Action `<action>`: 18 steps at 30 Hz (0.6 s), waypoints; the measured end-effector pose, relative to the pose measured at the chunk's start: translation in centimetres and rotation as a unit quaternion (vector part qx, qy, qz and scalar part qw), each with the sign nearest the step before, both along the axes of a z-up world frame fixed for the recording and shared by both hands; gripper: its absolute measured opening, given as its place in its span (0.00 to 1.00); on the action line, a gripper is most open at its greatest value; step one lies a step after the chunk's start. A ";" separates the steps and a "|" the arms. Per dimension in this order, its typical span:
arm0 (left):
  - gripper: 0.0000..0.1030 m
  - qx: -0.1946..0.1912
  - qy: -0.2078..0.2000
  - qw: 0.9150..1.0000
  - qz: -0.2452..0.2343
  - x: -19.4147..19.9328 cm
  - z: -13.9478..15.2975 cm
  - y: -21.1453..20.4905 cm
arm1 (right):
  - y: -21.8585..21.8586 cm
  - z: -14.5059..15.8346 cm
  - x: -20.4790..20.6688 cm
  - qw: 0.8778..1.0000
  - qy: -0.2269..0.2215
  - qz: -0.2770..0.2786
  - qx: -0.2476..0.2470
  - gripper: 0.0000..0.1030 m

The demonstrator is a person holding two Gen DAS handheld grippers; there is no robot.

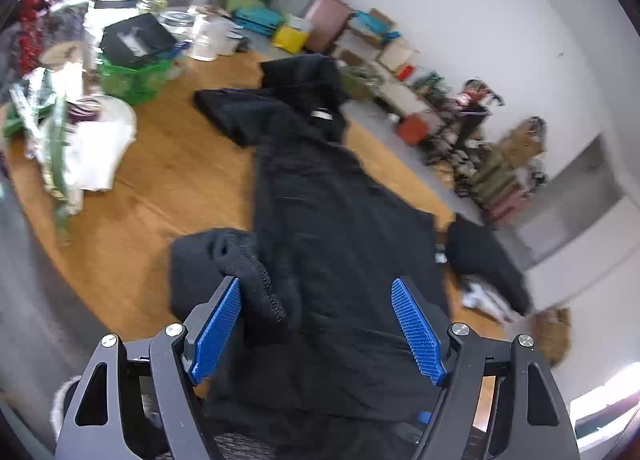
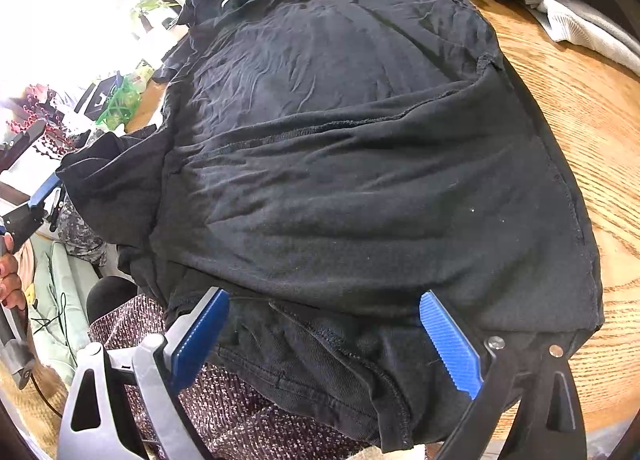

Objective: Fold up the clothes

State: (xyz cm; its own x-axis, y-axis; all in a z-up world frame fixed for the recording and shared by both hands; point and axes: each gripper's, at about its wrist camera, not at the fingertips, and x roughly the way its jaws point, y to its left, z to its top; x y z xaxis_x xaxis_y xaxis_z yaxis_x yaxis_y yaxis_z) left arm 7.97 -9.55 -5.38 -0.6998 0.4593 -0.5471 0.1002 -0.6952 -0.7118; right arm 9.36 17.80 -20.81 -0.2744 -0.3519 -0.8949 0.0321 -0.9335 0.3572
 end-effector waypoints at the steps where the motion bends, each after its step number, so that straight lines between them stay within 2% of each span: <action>1: 0.75 0.012 0.004 1.000 -0.005 0.0 0.2 -0.1 | 0.0 0.0 0.0 1.000 0.000 0.000 0.000 0.96; 4: 0.75 0.046 0.016 0.999 -0.020 0.2 0.7 -0.3 | 0.0 0.0 0.0 1.000 0.000 0.000 -0.001 0.96; 5: 0.75 0.038 0.004 0.999 -0.007 0.3 0.6 -0.7 | -0.1 0.0 0.0 1.000 0.000 0.000 0.000 0.96; 7: 0.75 0.004 -0.037 0.999 0.034 0.4 0.0 -2.1 | -0.1 0.0 0.0 1.000 0.000 0.001 0.002 0.96; 10: 0.75 -0.048 -0.098 0.989 0.096 0.7 -0.8 -4.0 | -0.2 0.0 0.0 1.000 0.000 0.001 0.004 0.97; 13: 0.75 -0.074 -0.189 0.974 0.103 0.0 -3.8 -5.2 | -0.3 0.0 -0.1 1.000 0.000 0.001 0.004 0.97; 14: 0.75 -0.078 -0.209 0.969 0.103 -0.2 -4.6 -5.2 | -0.3 0.0 -0.1 1.000 -0.001 0.002 0.003 0.97; 16: 0.75 -0.075 -0.233 0.965 0.099 -0.5 -6.3 -5.2 | -0.3 -0.1 -0.1 1.000 0.000 0.002 0.004 0.97; 18: 0.75 -0.064 -0.237 0.965 0.095 -0.9 -7.0 -5.0 | -0.2 -0.1 -0.1 1.000 0.000 0.001 0.003 0.97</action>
State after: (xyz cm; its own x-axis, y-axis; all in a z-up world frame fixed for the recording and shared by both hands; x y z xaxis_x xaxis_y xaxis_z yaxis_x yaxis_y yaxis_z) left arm 7.12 -14.52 -12.40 -0.4214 0.2544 -0.8705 0.5283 -0.7113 -0.4636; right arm 9.30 17.56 -20.87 -0.2729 -0.3476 -0.8970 0.0344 -0.9354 0.3520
